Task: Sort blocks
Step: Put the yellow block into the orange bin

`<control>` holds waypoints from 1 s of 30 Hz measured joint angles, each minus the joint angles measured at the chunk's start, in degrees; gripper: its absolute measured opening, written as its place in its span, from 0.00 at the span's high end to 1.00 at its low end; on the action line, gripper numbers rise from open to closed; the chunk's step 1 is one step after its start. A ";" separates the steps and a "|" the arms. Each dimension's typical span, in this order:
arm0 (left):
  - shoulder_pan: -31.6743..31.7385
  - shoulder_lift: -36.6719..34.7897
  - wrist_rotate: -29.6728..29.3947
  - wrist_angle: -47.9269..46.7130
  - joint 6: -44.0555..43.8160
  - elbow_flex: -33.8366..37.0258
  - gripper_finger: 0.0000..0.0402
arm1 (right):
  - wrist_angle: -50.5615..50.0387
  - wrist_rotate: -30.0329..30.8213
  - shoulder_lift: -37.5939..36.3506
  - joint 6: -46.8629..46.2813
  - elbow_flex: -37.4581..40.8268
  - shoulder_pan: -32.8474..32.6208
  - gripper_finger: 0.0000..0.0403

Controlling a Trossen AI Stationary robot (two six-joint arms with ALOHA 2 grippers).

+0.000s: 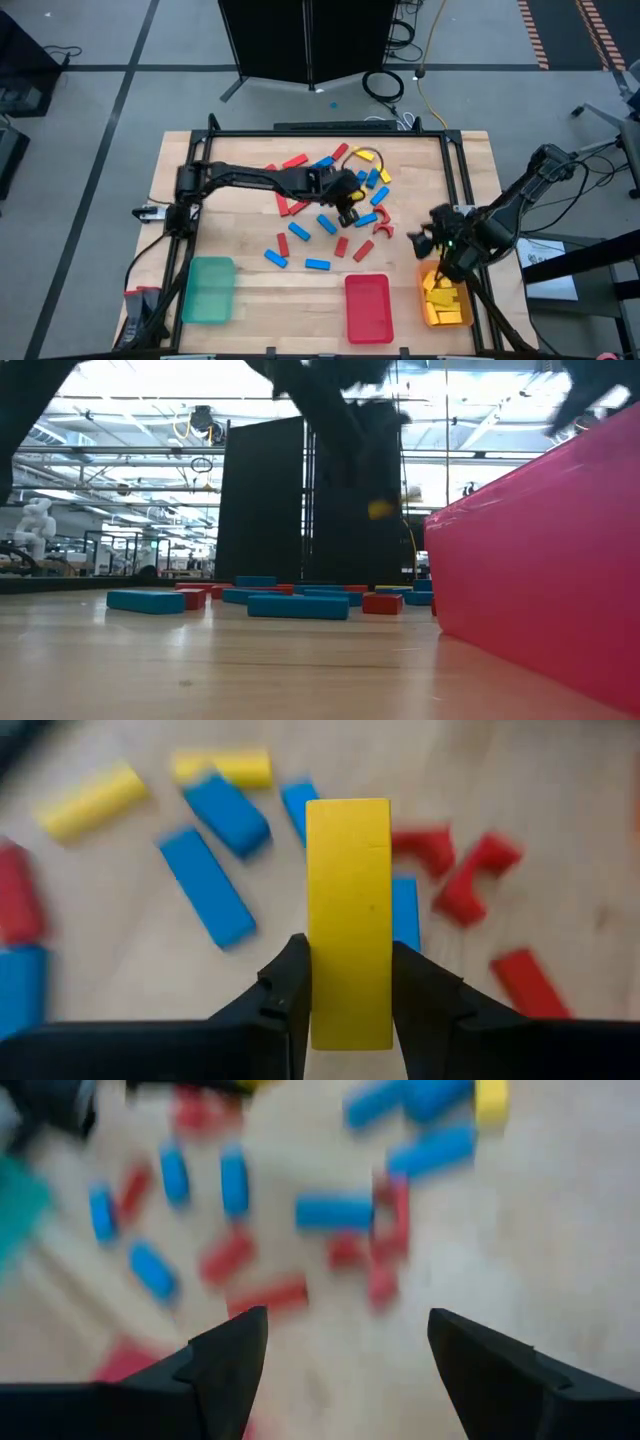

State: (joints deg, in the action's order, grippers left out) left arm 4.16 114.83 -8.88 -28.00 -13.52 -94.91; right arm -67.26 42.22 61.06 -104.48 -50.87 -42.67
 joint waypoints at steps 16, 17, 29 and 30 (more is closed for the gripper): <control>-0.62 -11.72 5.83 25.52 5.44 -0.09 0.74 | 49.41 23.86 -13.49 69.35 -2.29 16.84 0.32; -0.61 -11.72 6.92 26.88 5.35 -0.09 0.74 | 54.48 21.39 -14.01 77.35 -3.07 17.33 0.32; -1.96 -11.75 16.78 38.68 5.02 -0.07 0.74 | 54.37 9.67 -12.98 105.33 -14.14 17.88 0.32; -1.99 -11.75 17.38 39.75 5.01 -0.07 0.74 | 53.61 9.68 -12.69 105.40 -14.14 17.88 0.32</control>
State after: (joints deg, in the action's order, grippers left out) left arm 2.17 103.09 8.50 11.75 -8.50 -94.98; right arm -13.64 51.90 48.37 0.93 -65.02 -24.79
